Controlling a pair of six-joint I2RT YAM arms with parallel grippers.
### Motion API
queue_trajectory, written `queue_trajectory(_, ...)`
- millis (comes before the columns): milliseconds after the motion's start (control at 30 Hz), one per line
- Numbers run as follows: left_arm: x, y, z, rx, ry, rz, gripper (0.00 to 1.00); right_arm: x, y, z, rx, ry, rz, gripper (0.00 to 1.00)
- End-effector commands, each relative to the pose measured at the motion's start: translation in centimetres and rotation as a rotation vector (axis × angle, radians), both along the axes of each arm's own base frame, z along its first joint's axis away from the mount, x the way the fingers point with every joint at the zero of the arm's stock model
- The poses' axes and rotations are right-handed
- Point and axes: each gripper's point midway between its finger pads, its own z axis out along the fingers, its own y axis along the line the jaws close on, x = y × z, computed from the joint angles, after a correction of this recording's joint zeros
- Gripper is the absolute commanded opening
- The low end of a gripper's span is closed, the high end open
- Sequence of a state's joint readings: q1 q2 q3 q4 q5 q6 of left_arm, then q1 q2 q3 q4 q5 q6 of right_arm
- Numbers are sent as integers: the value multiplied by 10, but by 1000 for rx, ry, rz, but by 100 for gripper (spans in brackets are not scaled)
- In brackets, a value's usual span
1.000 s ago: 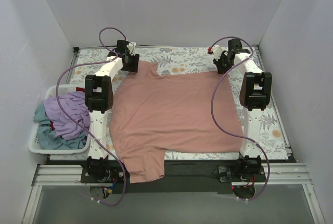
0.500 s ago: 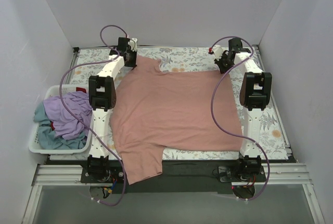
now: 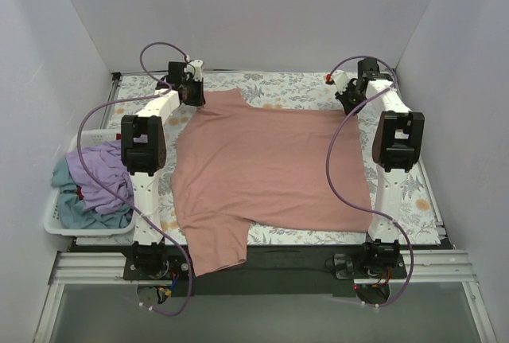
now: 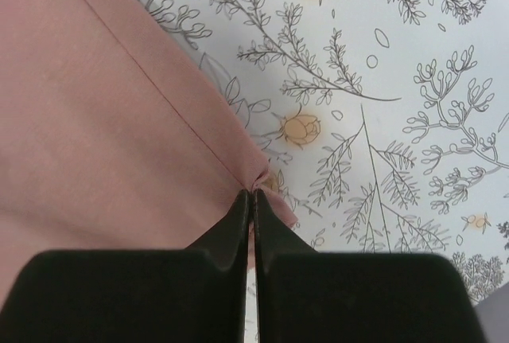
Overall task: Fold and stack the t-shirts
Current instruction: Fold the tshirt
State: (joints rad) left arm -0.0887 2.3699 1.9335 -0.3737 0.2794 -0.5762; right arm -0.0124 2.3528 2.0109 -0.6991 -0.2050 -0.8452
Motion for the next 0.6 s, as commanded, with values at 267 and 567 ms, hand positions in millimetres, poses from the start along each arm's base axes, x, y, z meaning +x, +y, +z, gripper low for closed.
queue_trajectory(267, -10, -15, 114, -25, -283, -162, 0, -28, 1, 63, 5, -77, 43, 1)
queue_trajectory(567, -50, -10, 138, 10, -316, -209, 0, -58, 0, 72, -10, -67, 71, 1)
